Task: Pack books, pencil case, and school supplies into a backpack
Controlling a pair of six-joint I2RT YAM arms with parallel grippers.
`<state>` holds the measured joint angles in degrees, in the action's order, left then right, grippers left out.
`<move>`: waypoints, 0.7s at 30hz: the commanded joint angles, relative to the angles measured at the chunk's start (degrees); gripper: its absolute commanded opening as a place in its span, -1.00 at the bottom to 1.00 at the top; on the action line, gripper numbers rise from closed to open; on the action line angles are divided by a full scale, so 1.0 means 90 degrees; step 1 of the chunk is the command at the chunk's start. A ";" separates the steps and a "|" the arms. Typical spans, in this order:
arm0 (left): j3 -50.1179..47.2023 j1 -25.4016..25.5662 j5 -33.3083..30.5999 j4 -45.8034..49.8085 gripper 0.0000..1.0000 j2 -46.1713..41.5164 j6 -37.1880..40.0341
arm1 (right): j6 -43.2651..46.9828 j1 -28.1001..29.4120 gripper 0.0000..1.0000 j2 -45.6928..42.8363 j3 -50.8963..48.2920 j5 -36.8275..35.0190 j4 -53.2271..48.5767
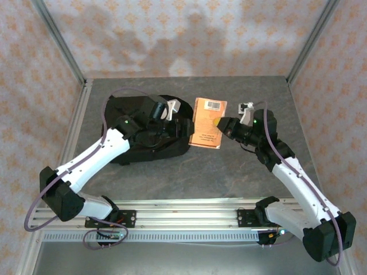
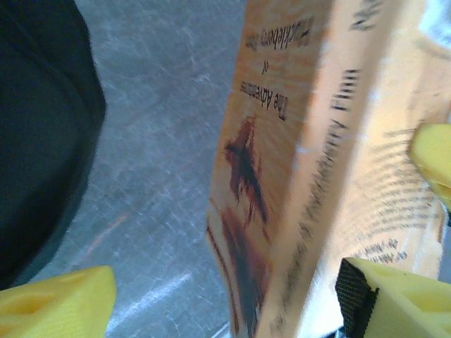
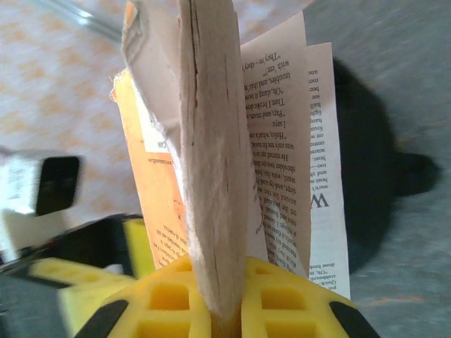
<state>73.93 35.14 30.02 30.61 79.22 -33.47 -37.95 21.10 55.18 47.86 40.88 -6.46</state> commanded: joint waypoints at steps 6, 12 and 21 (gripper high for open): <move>-0.0400 0.0105 0.1087 -0.1336 0.28 -0.0260 -0.0291 | -0.0298 0.0692 -1.00 0.0015 0.0070 0.0626 0.1069; -0.0567 0.0110 0.1117 -0.1437 -0.39 -0.0628 -0.0074 | -0.0128 0.0707 -1.00 0.0138 0.0130 0.0405 0.0728; -0.0901 0.0091 0.1201 -0.1886 -1.00 -0.0887 -0.0143 | 0.0118 0.0702 -0.20 0.0259 0.0275 -0.0063 0.0192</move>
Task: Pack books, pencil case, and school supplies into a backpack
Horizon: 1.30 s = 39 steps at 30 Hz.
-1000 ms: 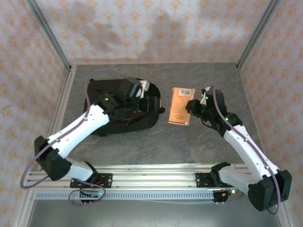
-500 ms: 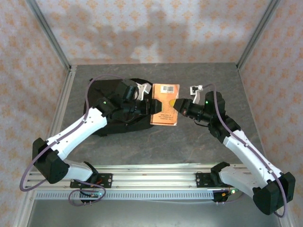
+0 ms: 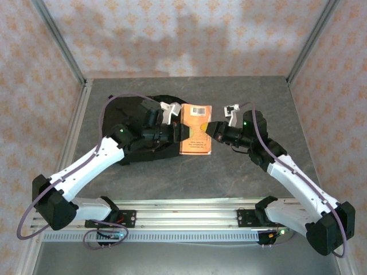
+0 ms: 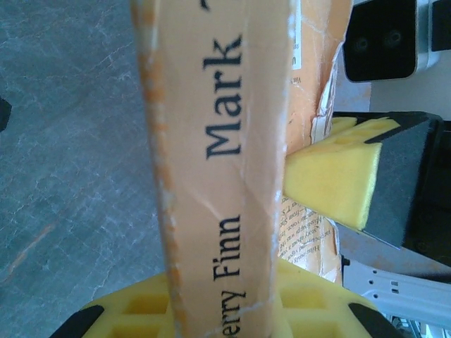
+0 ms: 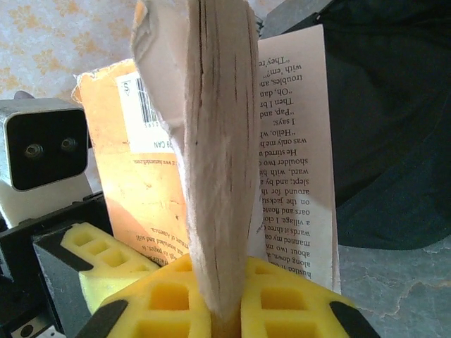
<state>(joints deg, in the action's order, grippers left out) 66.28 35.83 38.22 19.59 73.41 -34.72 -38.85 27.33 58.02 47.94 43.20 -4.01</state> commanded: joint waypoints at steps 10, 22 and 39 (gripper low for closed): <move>-0.0944 -0.0054 0.0392 -0.2429 -1.00 -0.0871 -0.1196 | 0.0027 -0.0029 0.88 0.0167 0.0017 0.0073 0.0383; -0.1199 -0.0046 0.0292 -0.2636 -1.00 -0.1233 -0.1474 | -0.1588 0.0020 0.20 0.0025 -0.0465 0.1330 0.3063; 0.0636 -0.0260 -0.2502 0.1702 0.09 0.0059 0.0186 | 0.0640 0.0011 -1.00 -0.0884 0.0000 -0.3042 -0.1446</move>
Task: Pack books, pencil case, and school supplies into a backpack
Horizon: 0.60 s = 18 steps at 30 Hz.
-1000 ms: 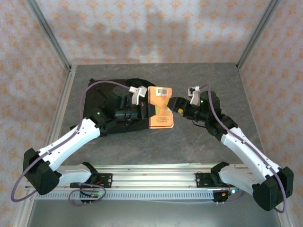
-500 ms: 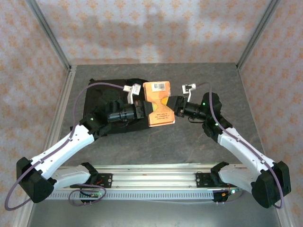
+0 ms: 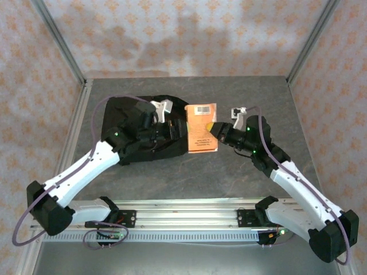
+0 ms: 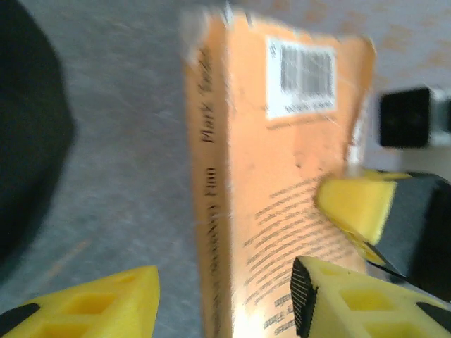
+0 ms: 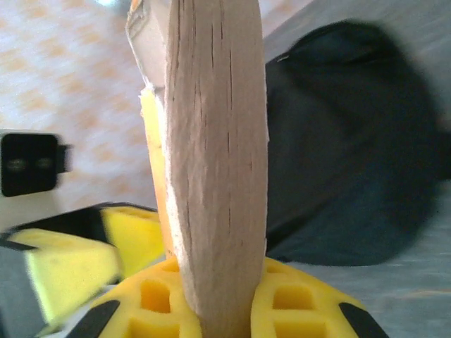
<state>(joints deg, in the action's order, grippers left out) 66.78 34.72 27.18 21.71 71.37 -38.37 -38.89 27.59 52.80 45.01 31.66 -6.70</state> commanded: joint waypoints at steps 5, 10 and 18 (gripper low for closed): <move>0.1486 -0.0325 -0.2889 0.2559 0.30 0.1205 0.0826 | 0.0975 -0.0019 -1.00 -0.0319 0.0396 -0.2707 -0.1838; 0.2547 -0.0334 -0.4203 0.3601 0.40 0.2352 0.0928 | 0.1055 -0.0019 -1.00 -0.0300 0.0294 -0.2890 -0.1864; 0.3078 -0.0700 -0.5566 0.4252 0.43 0.3302 0.1033 | 0.1192 -0.0019 -1.00 -0.0261 0.0227 -0.2892 -0.1801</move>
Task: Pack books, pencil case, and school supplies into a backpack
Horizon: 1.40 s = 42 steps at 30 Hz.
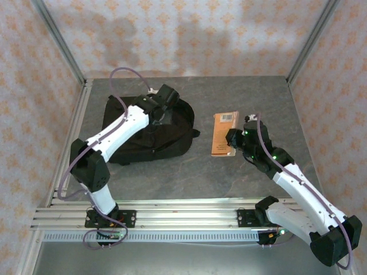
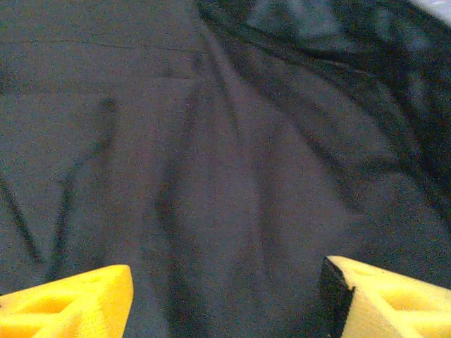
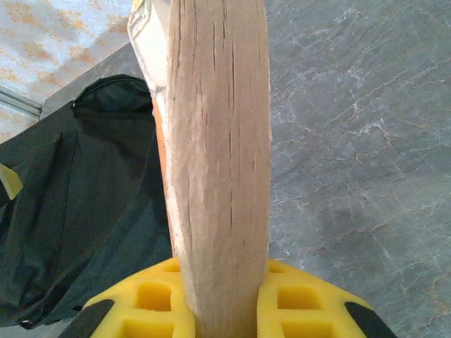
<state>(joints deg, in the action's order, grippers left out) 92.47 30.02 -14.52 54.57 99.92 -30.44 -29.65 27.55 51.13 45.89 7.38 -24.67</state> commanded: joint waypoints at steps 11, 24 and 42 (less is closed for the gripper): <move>0.0478 -0.0675 -0.0623 0.0433 0.22 0.1328 0.0314 | 0.0213 -0.0014 -1.00 0.0226 0.0158 0.0228 0.0495; 0.0292 -0.0933 0.1369 -0.0003 -1.00 0.0028 0.0502 | 0.0245 -0.0014 -1.00 0.0472 0.0762 0.0118 0.0402; -0.0567 -0.1109 0.3946 -0.1164 -1.00 -0.1844 0.0529 | -0.0617 -0.0201 -1.00 0.1760 0.1550 0.0565 0.0996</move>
<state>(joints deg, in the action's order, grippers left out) 87.11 20.82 13.63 53.84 86.56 -25.56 -32.21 26.39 65.80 57.19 10.37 -20.82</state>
